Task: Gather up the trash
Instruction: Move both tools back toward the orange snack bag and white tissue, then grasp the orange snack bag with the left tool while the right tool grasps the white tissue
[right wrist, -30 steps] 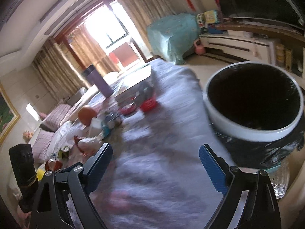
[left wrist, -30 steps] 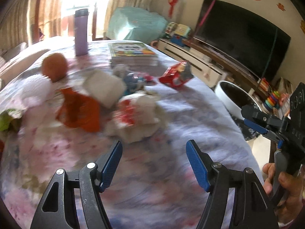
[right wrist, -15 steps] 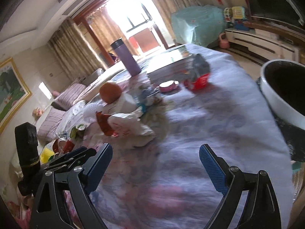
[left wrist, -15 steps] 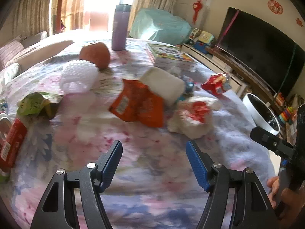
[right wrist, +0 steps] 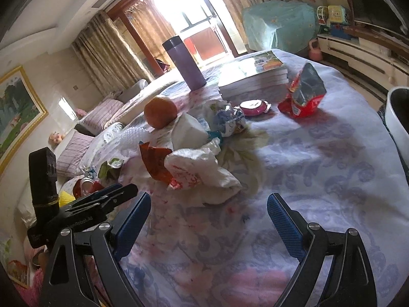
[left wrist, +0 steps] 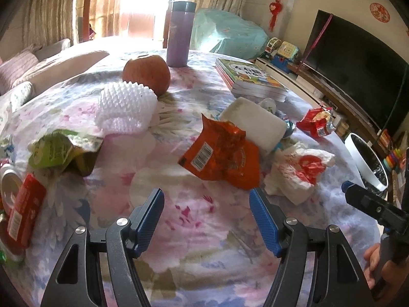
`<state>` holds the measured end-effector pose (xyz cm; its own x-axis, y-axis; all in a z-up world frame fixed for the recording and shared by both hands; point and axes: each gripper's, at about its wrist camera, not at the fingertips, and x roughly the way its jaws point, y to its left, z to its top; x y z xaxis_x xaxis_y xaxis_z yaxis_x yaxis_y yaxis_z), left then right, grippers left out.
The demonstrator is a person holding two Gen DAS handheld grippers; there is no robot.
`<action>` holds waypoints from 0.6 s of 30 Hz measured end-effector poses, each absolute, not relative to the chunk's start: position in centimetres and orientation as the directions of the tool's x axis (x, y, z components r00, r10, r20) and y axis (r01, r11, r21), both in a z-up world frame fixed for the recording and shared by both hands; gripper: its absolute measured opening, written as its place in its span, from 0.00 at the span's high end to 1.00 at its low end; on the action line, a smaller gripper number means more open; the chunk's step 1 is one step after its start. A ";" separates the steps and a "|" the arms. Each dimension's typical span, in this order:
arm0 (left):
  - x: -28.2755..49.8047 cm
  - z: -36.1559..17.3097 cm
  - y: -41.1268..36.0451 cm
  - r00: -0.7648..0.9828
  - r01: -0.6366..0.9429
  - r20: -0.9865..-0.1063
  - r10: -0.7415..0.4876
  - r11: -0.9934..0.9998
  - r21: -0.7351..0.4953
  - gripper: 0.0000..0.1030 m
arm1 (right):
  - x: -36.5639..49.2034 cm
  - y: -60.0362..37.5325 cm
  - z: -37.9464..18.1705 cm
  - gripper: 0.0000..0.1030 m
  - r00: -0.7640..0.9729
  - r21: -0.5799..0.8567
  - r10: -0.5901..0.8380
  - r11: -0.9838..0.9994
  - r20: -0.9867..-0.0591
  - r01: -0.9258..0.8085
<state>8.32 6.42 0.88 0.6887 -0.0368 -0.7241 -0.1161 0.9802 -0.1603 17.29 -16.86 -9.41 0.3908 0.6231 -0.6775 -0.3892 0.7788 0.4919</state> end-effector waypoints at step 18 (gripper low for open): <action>13.7 -1.3 6.7 0.676 -0.055 -0.731 -0.099 0.981 -0.184 0.63 | 20.8 -14.1 -11.6 0.43 0.316 0.521 0.635 0.766 -0.705 -0.376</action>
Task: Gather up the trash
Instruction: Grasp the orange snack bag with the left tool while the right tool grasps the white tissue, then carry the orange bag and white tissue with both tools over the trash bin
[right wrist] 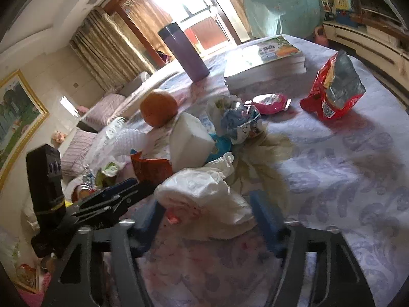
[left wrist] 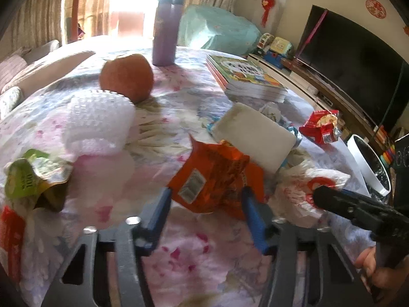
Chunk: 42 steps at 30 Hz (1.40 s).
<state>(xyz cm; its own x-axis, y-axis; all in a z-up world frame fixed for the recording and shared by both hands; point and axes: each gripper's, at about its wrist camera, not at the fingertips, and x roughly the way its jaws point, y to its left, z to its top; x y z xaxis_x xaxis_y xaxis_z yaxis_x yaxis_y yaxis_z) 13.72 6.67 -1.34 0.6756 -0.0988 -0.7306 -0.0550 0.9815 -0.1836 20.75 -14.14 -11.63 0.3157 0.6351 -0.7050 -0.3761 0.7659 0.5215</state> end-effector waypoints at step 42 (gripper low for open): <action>12.2 0.9 -8.5 0.650 0.271 -0.681 -0.337 0.940 -0.206 0.94 | 16.4 -31.8 -7.1 0.72 0.576 0.482 0.494 0.855 -0.651 -0.189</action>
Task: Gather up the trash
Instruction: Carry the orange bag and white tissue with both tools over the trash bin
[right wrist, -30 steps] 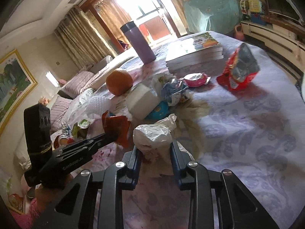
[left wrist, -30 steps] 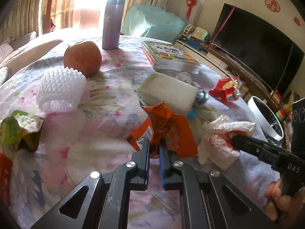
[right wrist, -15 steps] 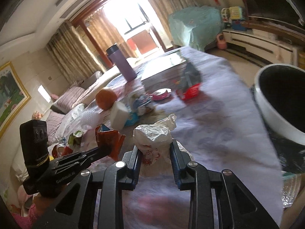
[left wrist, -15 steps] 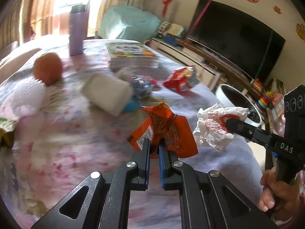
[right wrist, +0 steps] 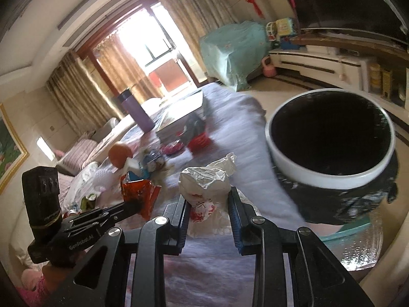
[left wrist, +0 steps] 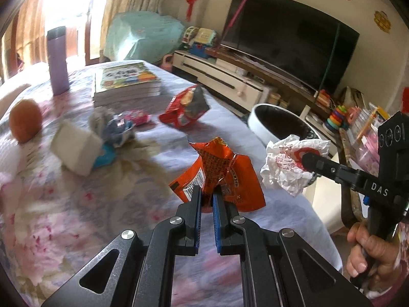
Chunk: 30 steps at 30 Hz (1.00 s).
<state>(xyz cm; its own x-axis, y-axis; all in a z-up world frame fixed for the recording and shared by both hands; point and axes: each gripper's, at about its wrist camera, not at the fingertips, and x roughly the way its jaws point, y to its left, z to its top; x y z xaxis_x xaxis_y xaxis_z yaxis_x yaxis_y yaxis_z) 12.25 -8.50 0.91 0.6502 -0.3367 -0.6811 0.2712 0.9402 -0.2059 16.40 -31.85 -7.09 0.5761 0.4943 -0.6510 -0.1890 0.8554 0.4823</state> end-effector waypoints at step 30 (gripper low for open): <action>16.7 1.4 -17.6 0.612 0.393 -0.690 -0.386 0.906 -0.158 0.94 | 16.7 -41.4 -6.3 0.72 0.681 0.493 0.383 0.869 -0.624 -0.037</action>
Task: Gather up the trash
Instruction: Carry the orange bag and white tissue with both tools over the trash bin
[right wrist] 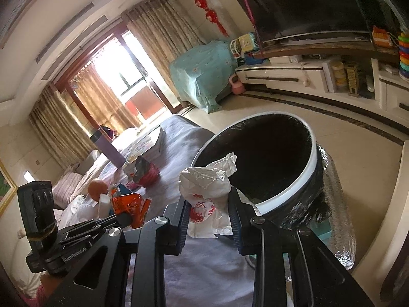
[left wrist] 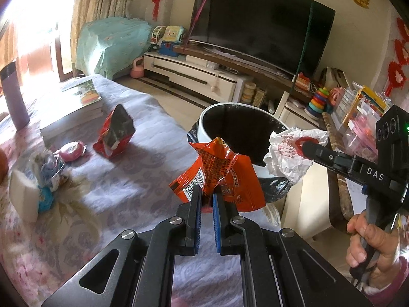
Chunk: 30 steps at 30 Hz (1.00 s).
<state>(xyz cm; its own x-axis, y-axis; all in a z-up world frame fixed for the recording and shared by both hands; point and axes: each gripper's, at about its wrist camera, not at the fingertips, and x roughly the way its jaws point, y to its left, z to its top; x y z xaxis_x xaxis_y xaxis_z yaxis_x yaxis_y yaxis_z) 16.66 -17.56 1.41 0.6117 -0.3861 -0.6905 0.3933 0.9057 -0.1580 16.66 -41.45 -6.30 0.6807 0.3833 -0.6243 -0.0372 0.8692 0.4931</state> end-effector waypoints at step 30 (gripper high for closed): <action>24.7 1.3 -25.3 0.585 0.461 -0.713 -0.386 0.882 -0.099 0.93 | 21.1 -45.2 -6.0 0.72 0.695 0.434 0.307 0.901 -0.650 0.009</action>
